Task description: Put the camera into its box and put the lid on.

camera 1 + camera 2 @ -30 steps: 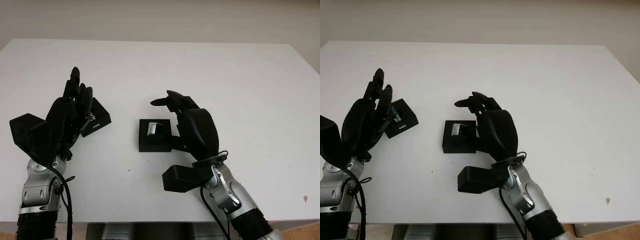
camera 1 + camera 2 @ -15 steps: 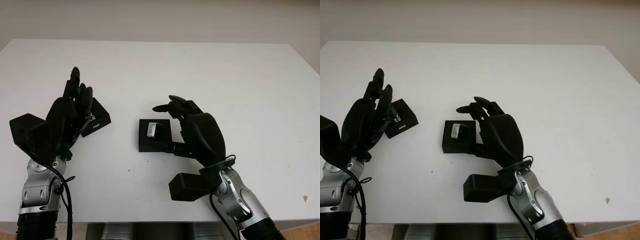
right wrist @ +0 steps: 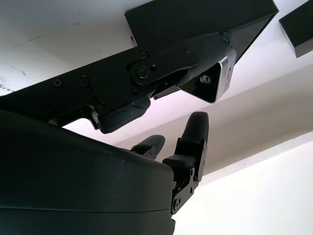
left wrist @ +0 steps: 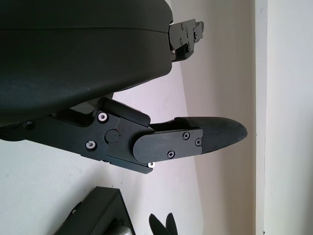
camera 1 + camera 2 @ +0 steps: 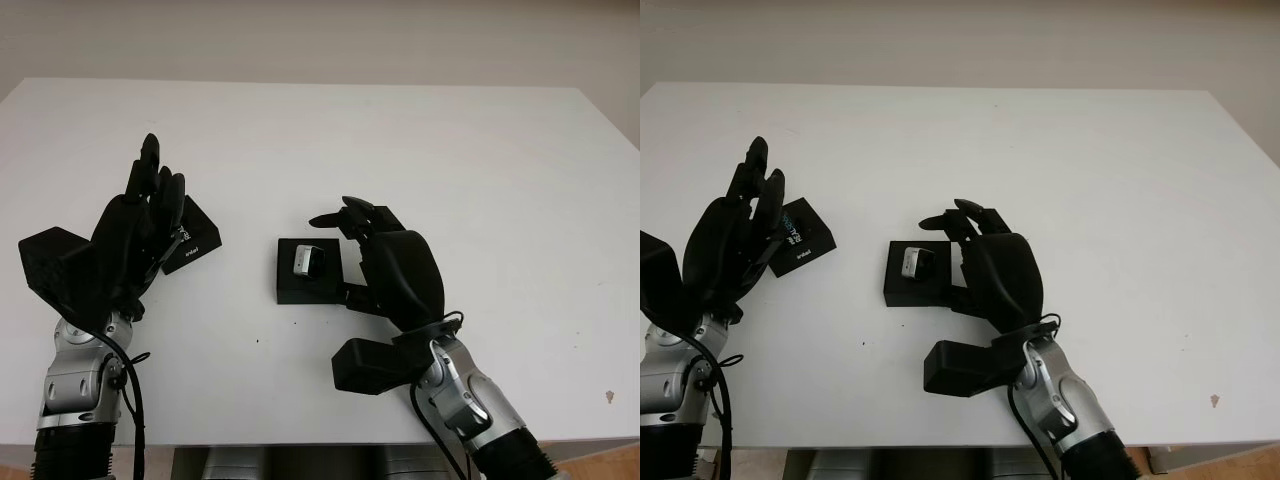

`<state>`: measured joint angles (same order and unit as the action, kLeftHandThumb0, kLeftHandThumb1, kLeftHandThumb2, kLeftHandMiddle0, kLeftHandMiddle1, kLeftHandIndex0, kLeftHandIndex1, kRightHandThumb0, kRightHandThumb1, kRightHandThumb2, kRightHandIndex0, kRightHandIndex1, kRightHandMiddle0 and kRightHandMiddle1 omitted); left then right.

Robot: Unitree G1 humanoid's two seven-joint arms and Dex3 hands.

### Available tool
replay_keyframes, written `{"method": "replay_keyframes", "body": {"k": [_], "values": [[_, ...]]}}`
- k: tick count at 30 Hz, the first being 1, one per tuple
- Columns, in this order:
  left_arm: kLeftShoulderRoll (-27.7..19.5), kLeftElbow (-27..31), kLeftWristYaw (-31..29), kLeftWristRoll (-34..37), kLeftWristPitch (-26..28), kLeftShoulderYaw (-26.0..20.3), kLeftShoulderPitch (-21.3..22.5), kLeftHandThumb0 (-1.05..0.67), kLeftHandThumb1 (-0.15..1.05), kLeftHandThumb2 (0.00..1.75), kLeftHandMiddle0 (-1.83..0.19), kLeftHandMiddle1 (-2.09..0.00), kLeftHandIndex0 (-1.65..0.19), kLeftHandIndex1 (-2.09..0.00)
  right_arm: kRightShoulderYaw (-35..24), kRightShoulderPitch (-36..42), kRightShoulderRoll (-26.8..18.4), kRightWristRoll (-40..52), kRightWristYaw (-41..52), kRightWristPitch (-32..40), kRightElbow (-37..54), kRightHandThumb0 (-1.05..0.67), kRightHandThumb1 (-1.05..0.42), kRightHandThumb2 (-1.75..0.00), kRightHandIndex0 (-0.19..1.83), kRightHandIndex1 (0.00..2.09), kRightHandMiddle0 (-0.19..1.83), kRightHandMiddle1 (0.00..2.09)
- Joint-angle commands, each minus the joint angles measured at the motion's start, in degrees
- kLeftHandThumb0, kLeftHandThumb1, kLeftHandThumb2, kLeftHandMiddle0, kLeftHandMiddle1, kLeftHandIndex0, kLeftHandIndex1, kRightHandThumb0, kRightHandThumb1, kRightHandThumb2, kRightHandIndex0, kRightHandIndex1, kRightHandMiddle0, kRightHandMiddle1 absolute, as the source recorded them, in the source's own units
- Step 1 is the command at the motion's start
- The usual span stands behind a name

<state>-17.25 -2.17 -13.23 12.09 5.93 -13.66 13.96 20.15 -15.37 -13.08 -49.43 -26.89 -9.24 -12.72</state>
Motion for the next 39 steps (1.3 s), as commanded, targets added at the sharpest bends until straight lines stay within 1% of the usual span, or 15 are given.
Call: {"method": "replay_keyframes", "body": {"k": [1,11,14,17,21,25,29,32,35,39], "values": [[-0.04,0.04,-0.22,0.33,-0.32,-0.15,0.1,-0.77,1.05,0.52,0.19,0.0,0.19,0.0,0.36,-0.62,0.59,0.39,-0.99,-0.32,-1.04,-0.77,-0.94,-0.06,0.29,0.47,0.33,0.98],[-0.16,0.08,-0.45,0.36,-0.35,-0.24,0.07,-0.77,1.05,0.51,0.19,0.0,0.19,0.0,0.89,-1.23,0.84,0.55,-2.25,-0.33,-2.63,-0.74,-0.94,-0.05,0.22,0.65,0.32,1.09],[-0.01,0.22,-0.22,0.52,-0.13,-0.4,0.08,-0.77,1.05,0.51,0.19,0.0,0.19,0.0,1.09,-1.3,0.5,0.35,-2.55,-0.54,-2.56,-0.73,-0.94,-0.05,0.22,0.7,0.34,1.11],[0.18,0.27,-0.25,1.12,-0.02,-0.66,0.07,-0.77,1.05,0.49,0.19,0.0,0.19,0.0,1.39,-1.27,-0.05,-0.21,-2.87,-0.6,-2.2,-0.72,-0.94,-0.05,0.2,0.8,0.38,1.13],[-0.09,0.62,-0.26,1.32,0.23,-0.64,-0.18,-0.77,1.05,0.49,0.19,0.0,0.19,0.0,2.7,-1.58,-1.92,-3.77,-4.76,-0.48,-1.57,-0.72,-0.94,-0.05,0.2,0.93,0.45,1.16],[-0.28,0.94,-0.18,1.2,0.73,-0.56,-0.21,-0.78,1.05,0.5,0.19,0.0,0.19,0.0,4.06,-1.61,-3.54,-7.86,-7.13,-0.13,-0.8,-0.72,-0.95,-0.06,0.27,1.01,0.54,1.18],[-0.34,1.04,-0.03,0.84,0.62,-0.41,-0.25,-0.78,1.05,0.5,0.19,0.0,0.19,0.0,5.07,-1.58,-3.81,-10.13,-8.98,0.45,-0.71,-0.6,-0.93,-0.05,0.33,1.2,0.67,1.31],[-0.28,1.56,0.1,1.0,1.08,-0.49,-0.46,-0.78,1.05,0.5,0.19,0.0,0.19,0.0,5.71,-1.63,-3.87,-11.64,-10.49,1.05,-1.46,-0.55,-0.94,-0.06,0.38,1.29,0.73,1.41],[-0.43,1.96,0.01,0.95,1.38,-0.47,-0.67,-0.78,1.05,0.5,0.19,0.0,0.19,0.0,6.21,-1.81,-3.97,-12.23,-12.04,1.21,-2.27,-0.53,-0.98,-0.06,0.43,1.34,0.75,1.53],[-0.27,2.1,0.02,1.01,1.47,-0.47,-0.76,-0.78,1.05,0.51,0.19,0.0,0.19,0.0,6.56,-2.25,-4.03,-12.28,-14.55,0.49,-3.56,-0.5,-0.98,-0.05,0.46,1.38,0.7,1.52]]}}
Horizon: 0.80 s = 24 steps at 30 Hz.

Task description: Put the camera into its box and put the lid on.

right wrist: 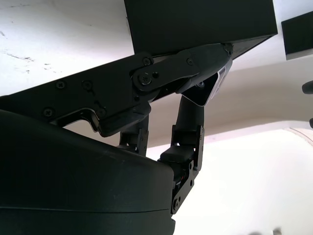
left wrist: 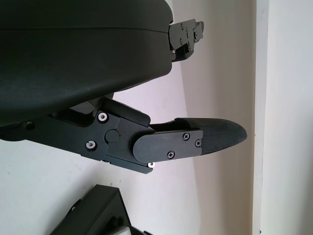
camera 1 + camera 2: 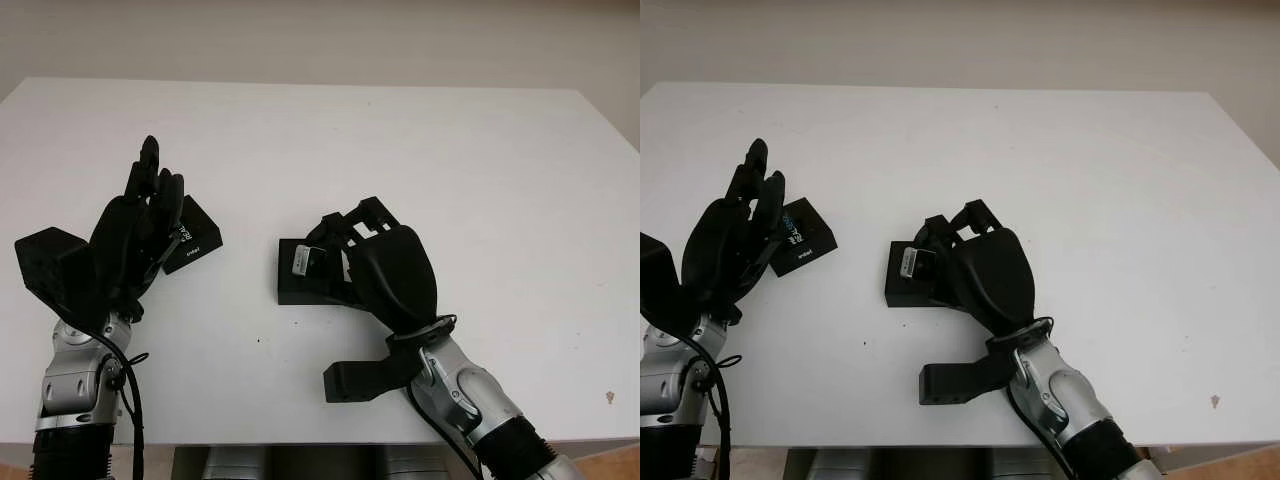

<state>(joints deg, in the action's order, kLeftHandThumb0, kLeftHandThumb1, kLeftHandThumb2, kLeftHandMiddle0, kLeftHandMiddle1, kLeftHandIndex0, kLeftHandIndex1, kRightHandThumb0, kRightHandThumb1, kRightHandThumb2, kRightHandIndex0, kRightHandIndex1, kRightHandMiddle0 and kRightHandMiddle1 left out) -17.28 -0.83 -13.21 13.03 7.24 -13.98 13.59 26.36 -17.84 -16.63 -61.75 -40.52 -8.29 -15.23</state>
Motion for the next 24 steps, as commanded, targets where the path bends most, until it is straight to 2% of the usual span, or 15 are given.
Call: {"method": "replay_keyframes", "body": {"k": [1,7,14,24], "values": [[-0.19,0.75,0.05,0.03,0.15,-0.13,-0.39,-0.78,1.05,0.51,0.19,0.0,0.19,0.0,0.46,0.05,-0.53,0.12,-1.51,-0.68,-1.43,-0.49,-0.98,-0.05,0.46,1.4,0.69,1.51],[-0.18,0.07,-0.19,-0.24,-0.5,0.1,-0.19,-0.77,1.05,0.52,0.19,0.0,0.19,0.0,0.18,-1.66,-0.78,0.93,-4.43,-1.77,-3.55,-0.48,-0.98,-0.05,0.43,1.47,0.65,1.54],[-0.04,-0.46,-0.06,-0.89,-0.79,0.68,0.45,-0.77,1.05,0.52,0.19,0.0,0.19,0.0,-3.36,-5.49,0.36,7.55,-4.83,-4.55,-4.17,-0.46,-1.0,-0.06,0.43,1.53,0.69,1.63],[0.3,-1.11,0.58,-1.84,-1.86,1.5,0.97,-0.78,1.05,0.53,0.19,0.0,0.19,0.0,-7.49,-8.74,-0.11,15.75,1.18,-9.92,-0.69,-0.41,-0.99,-0.05,0.36,1.64,0.68,1.78]]}}
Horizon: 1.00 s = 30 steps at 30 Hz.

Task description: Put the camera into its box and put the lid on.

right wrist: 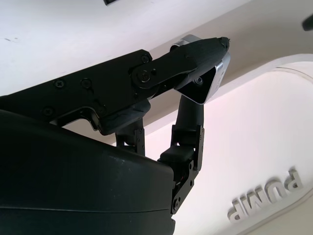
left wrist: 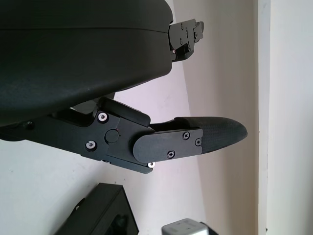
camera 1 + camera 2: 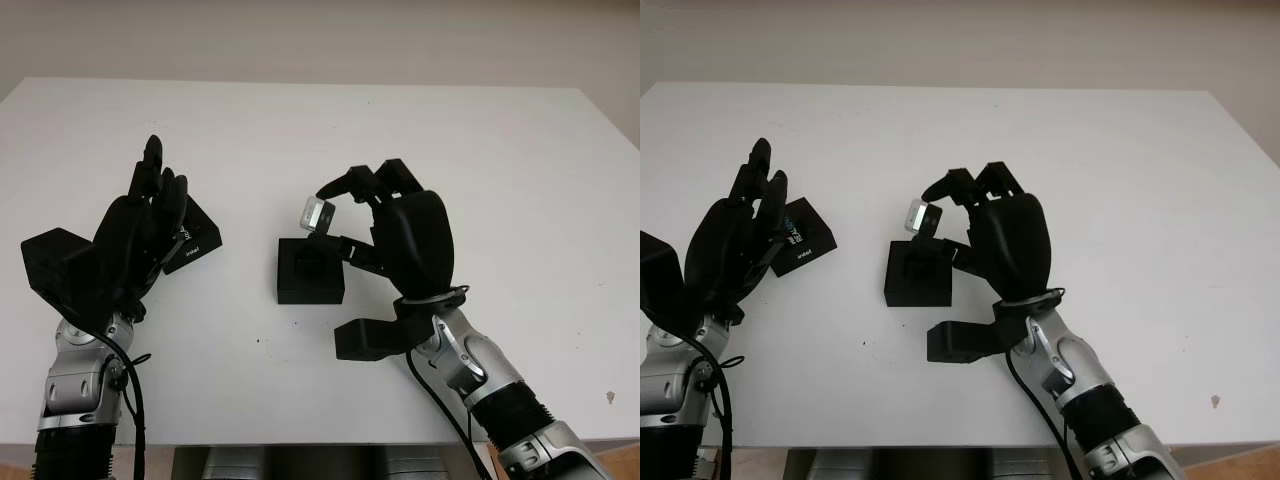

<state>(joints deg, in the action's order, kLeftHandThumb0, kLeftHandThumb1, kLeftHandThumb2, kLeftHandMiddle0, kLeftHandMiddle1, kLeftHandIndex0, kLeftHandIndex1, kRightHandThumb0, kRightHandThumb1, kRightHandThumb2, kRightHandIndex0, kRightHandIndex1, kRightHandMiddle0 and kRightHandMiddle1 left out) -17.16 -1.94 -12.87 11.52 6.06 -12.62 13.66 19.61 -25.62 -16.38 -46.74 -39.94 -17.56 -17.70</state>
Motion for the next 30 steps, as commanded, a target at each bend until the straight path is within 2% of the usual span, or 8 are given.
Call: {"method": "replay_keyframes", "body": {"k": [1,4,8,15,19,22,26,30], "values": [[0.26,0.01,0.4,-0.39,-0.69,0.19,0.92,-0.78,1.05,0.53,0.19,0.0,0.19,0.0,-1.0,-0.92,-0.54,0.79,1.53,-0.6,2.43,-0.41,-0.99,-0.05,0.37,1.63,0.69,1.79],[0.23,-0.14,0.37,-0.68,-1.1,0.44,0.95,-0.77,1.05,0.54,0.19,0.0,0.19,0.0,-1.78,-0.61,-1.24,1.44,6.12,0.1,4.98,-0.42,-0.98,-0.05,0.4,1.59,0.74,1.82],[0.64,-0.44,0.43,-0.45,-1.29,0.6,1.28,-0.77,1.05,0.55,0.19,0.0,0.19,0.0,-3.28,0.52,-2.37,6.16,20.22,3.76,11.35,-0.4,-1.01,-0.06,0.31,1.58,0.68,1.87],[1.35,-0.36,0.64,-0.3,-1.41,0.78,1.31,-0.77,1.05,0.54,0.19,0.0,0.19,0.0,-5.03,-0.56,-5.59,9.86,40.74,10.98,19.57,-0.42,-1.03,-0.05,0.36,1.33,0.66,1.91],[1.58,-0.18,0.69,-0.43,-1.61,0.84,1.11,-0.77,1.05,0.54,0.19,0.0,0.19,0.0,-4.89,-2.0,-7.84,9.61,47.45,11.86,20.3,-0.45,-1.04,-0.06,0.41,1.19,0.66,1.93],[1.58,-0.03,0.59,-0.54,-1.73,1.02,0.88,-0.77,1.05,0.55,0.19,0.0,0.19,0.0,-4.61,-2.61,-8.52,9.36,52.66,14.51,21.3,-0.45,-1.05,-0.07,0.45,0.94,0.6,2.04],[1.75,0.18,0.8,-0.45,-1.58,1.07,0.72,-0.77,1.05,0.55,0.19,0.0,0.19,0.0,-4.01,-2.83,-8.81,8.0,55.23,15.7,21.3,-0.46,-1.05,-0.08,0.51,0.73,0.58,2.04],[1.99,-0.01,0.75,-0.15,-1.72,1.09,0.74,-0.77,1.05,0.55,0.19,0.0,0.19,0.0,-3.2,-2.88,-8.53,6.71,56.23,16.14,20.26,-0.44,-1.04,-0.07,0.52,0.65,0.59,2.01]]}}
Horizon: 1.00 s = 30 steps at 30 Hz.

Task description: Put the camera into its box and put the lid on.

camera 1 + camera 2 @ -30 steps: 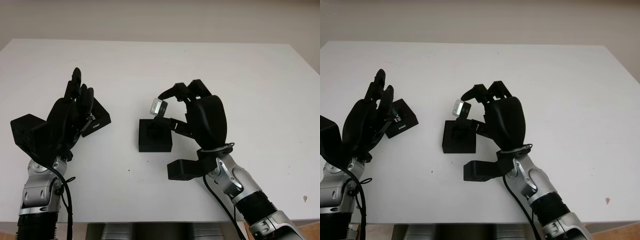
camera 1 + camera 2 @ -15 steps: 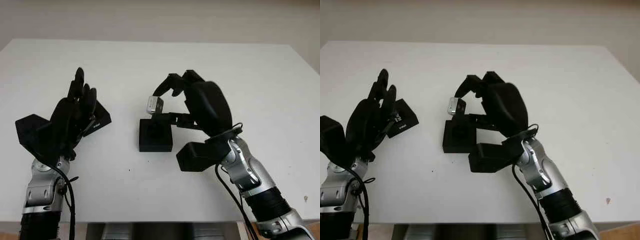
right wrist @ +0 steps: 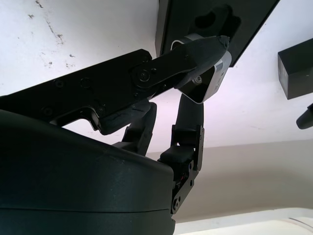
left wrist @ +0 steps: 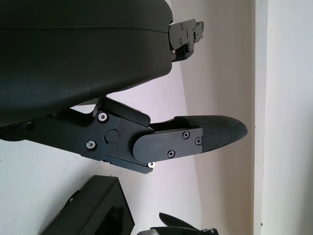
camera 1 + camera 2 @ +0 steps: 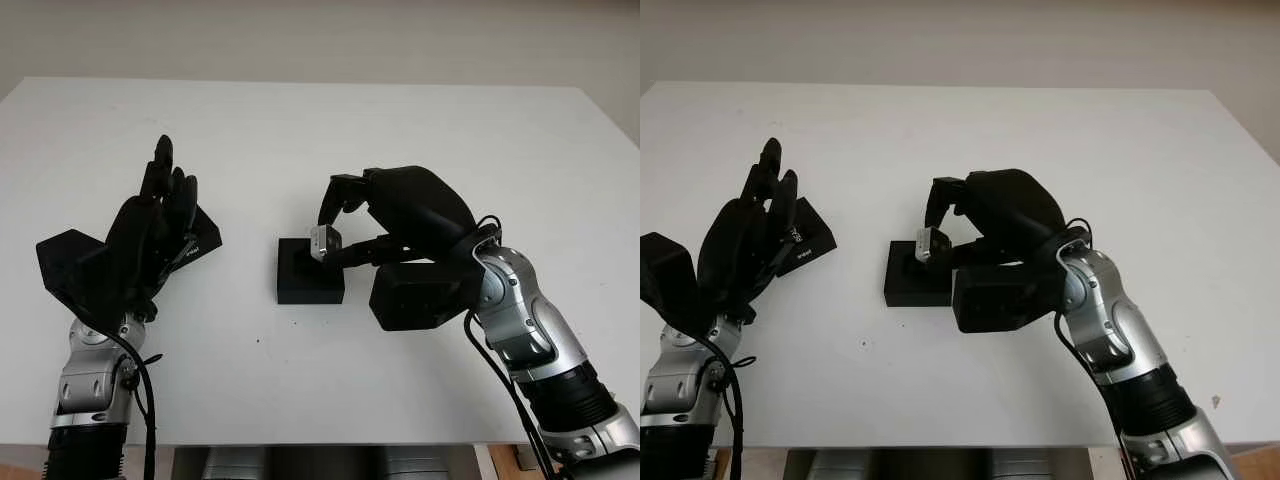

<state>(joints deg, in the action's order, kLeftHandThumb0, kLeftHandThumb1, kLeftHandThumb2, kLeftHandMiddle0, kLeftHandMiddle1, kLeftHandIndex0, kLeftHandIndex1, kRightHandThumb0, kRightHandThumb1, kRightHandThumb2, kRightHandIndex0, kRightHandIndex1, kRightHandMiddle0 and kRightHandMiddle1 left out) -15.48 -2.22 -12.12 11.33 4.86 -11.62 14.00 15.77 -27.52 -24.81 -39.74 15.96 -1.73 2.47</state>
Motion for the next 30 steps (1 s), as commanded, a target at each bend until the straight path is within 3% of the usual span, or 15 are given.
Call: {"method": "replay_keyframes", "body": {"k": [1,9,17,30], "values": [[0.45,0.2,0.03,0.17,-0.6,0.07,0.43,-0.77,1.05,0.55,0.19,0.0,0.19,0.0,1.02,-1.08,-0.15,-0.84,0.69,0.45,-0.19,-0.44,-1.05,-0.07,0.52,0.63,0.59,1.98],[1.11,-0.13,-0.13,0.28,-1.2,0.08,0.35,-0.76,1.05,0.54,0.19,0.0,0.19,0.0,2.59,-1.96,1.06,-1.27,0.35,0.3,-3.58,-0.44,-1.04,-0.06,0.58,0.58,0.62,1.92],[1.65,0.28,0.73,-0.3,-0.98,0.46,0.24,-0.77,1.05,0.54,0.19,0.0,0.19,0.0,3.97,-3.35,2.36,-1.77,0.58,0.77,-5.9,-0.45,-1.05,-0.07,0.52,0.72,0.57,2.03],[2.28,0.16,1.48,-1.2,-1.76,0.47,-0.21,-0.78,1.05,0.54,0.19,0.0,0.19,0.0,5.44,-4.11,3.0,-1.76,-1.34,-0.76,-8.57,-0.45,-1.05,-0.08,0.5,0.78,0.58,2.0]]}}
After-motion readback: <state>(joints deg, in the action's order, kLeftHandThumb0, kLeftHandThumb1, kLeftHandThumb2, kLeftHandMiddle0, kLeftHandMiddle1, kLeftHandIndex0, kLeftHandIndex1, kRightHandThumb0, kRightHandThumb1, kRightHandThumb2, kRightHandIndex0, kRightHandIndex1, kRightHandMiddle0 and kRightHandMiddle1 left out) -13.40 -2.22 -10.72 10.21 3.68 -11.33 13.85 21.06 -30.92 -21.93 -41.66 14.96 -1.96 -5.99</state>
